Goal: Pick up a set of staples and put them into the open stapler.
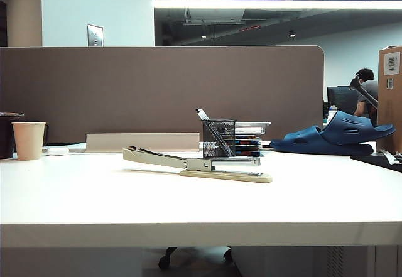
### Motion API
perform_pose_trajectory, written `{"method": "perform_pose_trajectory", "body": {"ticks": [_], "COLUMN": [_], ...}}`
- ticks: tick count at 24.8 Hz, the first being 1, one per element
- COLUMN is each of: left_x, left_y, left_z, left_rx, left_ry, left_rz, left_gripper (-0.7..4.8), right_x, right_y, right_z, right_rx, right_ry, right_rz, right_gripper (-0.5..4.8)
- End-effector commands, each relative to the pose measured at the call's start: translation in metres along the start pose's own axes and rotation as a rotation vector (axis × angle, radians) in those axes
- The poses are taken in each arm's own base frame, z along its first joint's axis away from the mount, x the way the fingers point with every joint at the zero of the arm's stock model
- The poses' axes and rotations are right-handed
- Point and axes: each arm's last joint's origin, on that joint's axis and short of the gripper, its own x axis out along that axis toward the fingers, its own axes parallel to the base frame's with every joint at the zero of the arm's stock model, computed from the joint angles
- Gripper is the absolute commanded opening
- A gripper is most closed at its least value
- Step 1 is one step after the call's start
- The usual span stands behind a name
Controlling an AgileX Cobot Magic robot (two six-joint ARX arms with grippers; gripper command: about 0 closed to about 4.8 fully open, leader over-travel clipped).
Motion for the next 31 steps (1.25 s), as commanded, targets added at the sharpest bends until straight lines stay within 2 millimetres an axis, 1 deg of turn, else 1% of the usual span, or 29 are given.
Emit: {"method": "perform_pose_trajectory", "body": {"ticks": [1,7,31], "left_x": [0.002,0.003,0.004], "left_y": [0.001,0.001,0.0], "left_z": [-0.008,-0.021,-0.025], "left_rx": [-0.045,-0.04,-0.062], "left_ry": [-0.069,-0.055,-0.013], "left_rz": [0.026,0.027,0.019], "left_gripper": [-0.05,-0.05,-0.05], "right_x": [0.003,0.005,0.005], "right_y": [-0.002,-0.004,-0.005], "right_z": [-0.013,-0.024,-0.024], "right_rx": [-0.007,-0.048,-0.046], "right_ry": [-0.015,-0.012,-0.02], "right_rz": [-0.013,-0.059,-0.076], "right_gripper": [-0.09,-0.09,-0.08]}}
